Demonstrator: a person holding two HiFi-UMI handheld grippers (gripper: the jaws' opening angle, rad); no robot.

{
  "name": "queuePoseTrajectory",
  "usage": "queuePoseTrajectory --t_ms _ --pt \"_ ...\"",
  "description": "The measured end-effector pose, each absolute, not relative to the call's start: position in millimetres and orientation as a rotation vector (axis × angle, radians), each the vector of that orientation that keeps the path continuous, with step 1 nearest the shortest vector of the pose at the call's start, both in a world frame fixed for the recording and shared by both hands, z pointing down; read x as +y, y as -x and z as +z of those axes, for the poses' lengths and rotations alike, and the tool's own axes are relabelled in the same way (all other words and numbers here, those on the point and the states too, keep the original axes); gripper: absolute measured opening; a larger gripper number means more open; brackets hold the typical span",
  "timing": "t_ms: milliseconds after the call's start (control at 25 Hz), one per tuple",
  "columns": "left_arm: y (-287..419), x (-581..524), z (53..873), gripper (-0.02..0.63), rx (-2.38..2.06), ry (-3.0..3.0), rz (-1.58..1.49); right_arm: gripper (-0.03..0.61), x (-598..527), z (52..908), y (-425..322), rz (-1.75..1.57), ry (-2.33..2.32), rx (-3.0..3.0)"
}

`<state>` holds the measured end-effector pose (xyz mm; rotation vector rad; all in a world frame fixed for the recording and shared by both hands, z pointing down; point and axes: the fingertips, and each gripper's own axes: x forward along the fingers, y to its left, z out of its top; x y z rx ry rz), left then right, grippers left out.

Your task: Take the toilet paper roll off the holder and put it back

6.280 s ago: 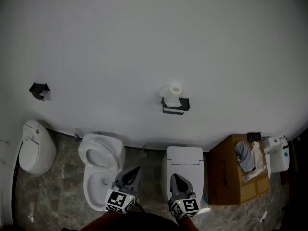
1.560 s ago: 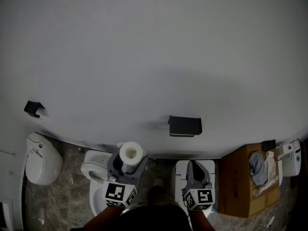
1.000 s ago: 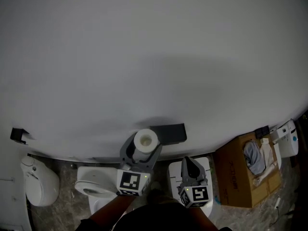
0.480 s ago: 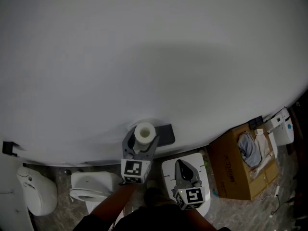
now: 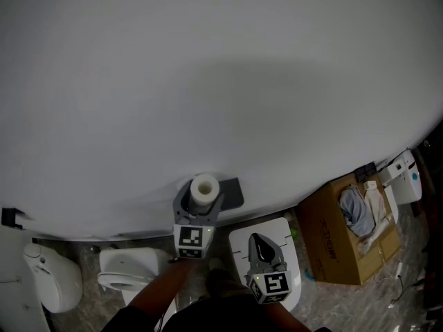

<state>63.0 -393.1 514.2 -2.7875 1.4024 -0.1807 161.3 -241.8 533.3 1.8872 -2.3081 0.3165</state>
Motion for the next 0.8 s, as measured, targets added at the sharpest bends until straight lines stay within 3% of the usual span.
queuePoseTrajectory --t_ms 200,440,800 --pt "-62.4 -395.8 515.3 0.367 1.421 2.802 -0.156 -0.002 -239.6 536.6 -164.4 0.332 -1.871 -2.311" --pt "-61.0 -392.8 508.2 0.414 1.409 2.811 -0.143 -0.002 -233.8 540.7 -172.2 0.339 -1.862 -2.300" --pt "-25.0 -339.4 447.3 0.419 1.442 2.789 0.040 -0.002 -217.5 527.3 -170.8 0.337 -1.881 -2.345"
